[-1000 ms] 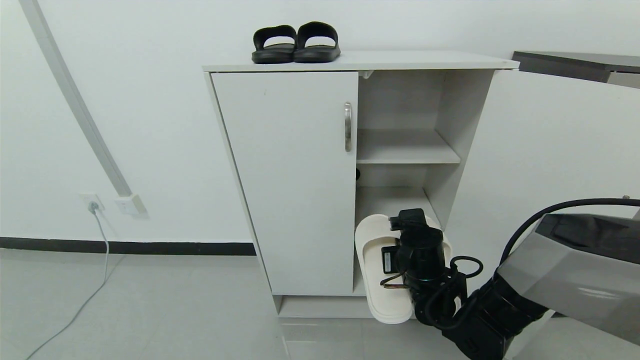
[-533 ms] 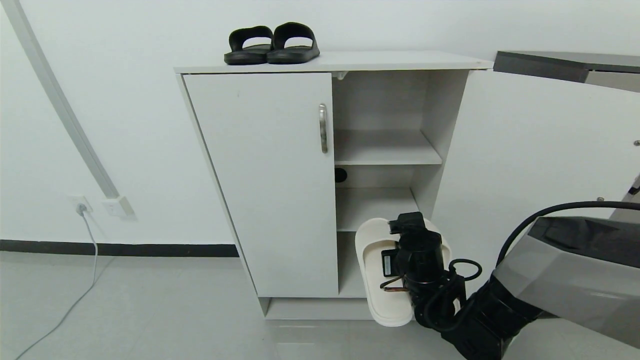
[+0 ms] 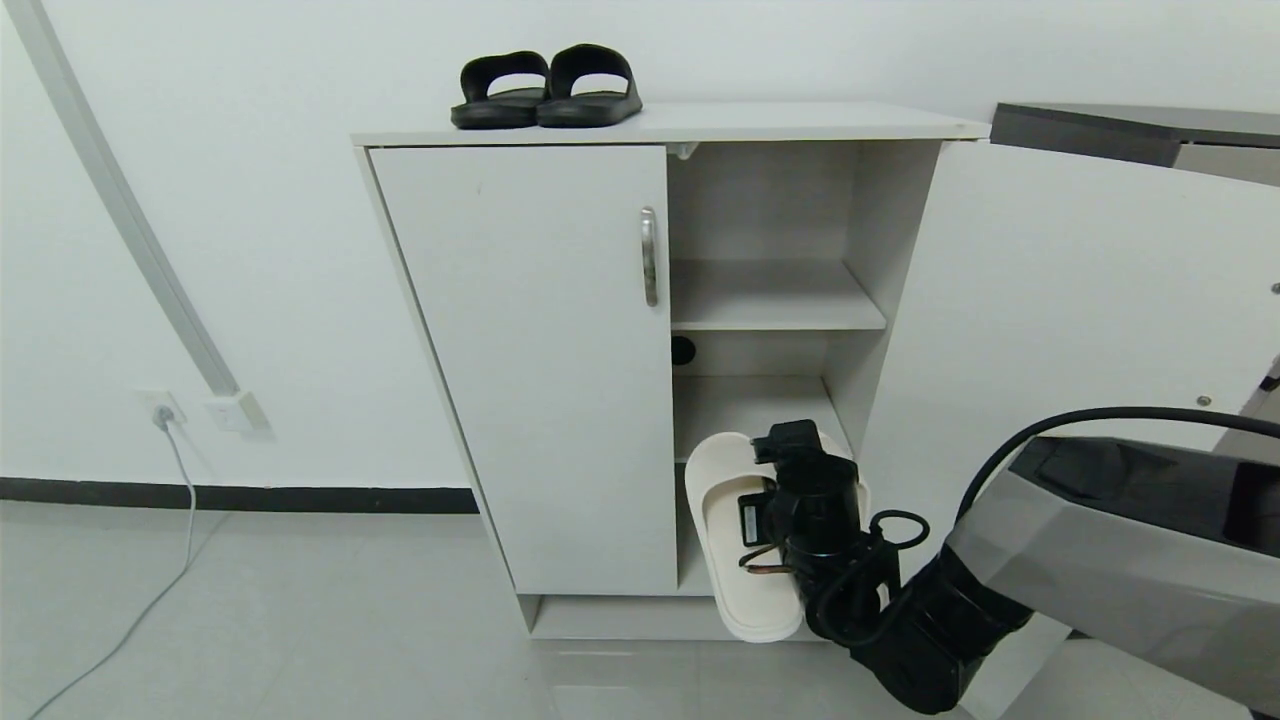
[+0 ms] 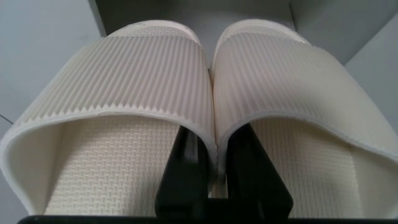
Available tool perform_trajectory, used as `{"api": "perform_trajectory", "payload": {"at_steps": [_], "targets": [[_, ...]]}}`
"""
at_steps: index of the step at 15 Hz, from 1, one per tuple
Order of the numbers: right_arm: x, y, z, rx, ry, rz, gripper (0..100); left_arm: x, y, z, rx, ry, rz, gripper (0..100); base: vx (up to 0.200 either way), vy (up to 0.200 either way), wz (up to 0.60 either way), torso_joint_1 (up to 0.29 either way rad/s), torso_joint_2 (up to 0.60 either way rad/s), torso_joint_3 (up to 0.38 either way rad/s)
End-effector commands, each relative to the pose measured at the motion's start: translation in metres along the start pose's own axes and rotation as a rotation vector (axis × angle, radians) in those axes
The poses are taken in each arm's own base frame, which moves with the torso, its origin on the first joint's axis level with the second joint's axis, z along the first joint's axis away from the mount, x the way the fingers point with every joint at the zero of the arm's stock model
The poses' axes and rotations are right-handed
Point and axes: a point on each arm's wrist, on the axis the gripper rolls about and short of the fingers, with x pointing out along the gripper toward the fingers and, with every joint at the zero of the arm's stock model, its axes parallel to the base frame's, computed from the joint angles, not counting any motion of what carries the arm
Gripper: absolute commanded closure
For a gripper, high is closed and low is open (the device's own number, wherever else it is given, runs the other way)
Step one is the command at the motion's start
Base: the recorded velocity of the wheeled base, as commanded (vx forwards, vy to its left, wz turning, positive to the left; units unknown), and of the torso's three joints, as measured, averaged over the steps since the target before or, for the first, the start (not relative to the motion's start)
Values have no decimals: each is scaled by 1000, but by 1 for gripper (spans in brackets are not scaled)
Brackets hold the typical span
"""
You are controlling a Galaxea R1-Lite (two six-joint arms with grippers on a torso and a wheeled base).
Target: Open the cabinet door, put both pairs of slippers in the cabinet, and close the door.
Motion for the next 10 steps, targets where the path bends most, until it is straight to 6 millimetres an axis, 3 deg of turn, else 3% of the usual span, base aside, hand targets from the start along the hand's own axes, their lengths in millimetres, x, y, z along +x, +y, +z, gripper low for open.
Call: {"api": "perform_trajectory", "payload": {"at_steps": [1, 10], "targets": [[3, 2, -4, -2, 2, 0, 100, 0, 0, 0, 1, 2, 1, 100, 0, 0, 0, 0, 0, 0], [3, 4, -1, 4, -6, 4, 100, 0, 0, 0, 1, 3, -1, 100, 0, 0, 0, 1, 1, -29]]}}
